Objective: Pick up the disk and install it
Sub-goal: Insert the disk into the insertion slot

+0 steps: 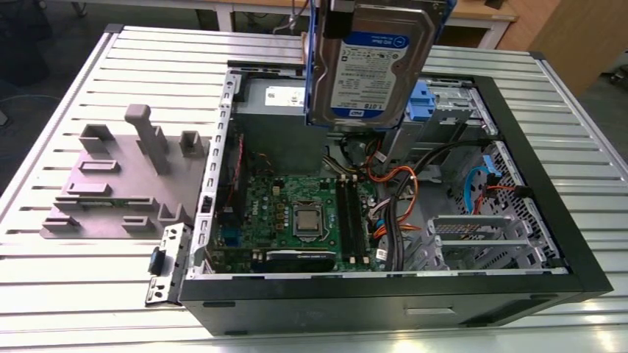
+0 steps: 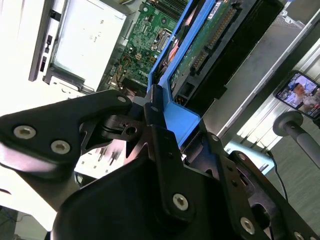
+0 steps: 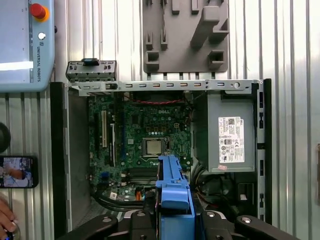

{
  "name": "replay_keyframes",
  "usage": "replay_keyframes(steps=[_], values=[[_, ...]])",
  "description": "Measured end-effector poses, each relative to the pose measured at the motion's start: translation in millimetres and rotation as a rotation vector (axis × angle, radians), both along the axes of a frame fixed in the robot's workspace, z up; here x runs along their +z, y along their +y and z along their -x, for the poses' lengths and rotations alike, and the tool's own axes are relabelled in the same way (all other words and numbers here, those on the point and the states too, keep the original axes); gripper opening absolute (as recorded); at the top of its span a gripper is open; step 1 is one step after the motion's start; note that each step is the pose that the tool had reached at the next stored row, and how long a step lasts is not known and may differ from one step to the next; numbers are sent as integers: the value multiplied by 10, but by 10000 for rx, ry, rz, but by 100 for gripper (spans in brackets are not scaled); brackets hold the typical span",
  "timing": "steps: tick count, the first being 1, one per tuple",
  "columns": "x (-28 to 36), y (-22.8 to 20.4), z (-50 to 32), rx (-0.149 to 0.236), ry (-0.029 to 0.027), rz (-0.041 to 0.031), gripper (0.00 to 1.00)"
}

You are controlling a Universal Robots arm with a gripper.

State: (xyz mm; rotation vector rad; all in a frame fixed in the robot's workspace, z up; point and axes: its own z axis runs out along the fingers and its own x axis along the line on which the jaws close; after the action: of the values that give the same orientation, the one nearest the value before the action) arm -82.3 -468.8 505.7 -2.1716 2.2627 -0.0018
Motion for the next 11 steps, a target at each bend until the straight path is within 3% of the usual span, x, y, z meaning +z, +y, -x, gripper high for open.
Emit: replay_keyframes(steps=[4, 11], values=[[-3, -103, 0, 0, -1, -2, 36], [-9, -341, 0, 1, -1, -1, 36]])
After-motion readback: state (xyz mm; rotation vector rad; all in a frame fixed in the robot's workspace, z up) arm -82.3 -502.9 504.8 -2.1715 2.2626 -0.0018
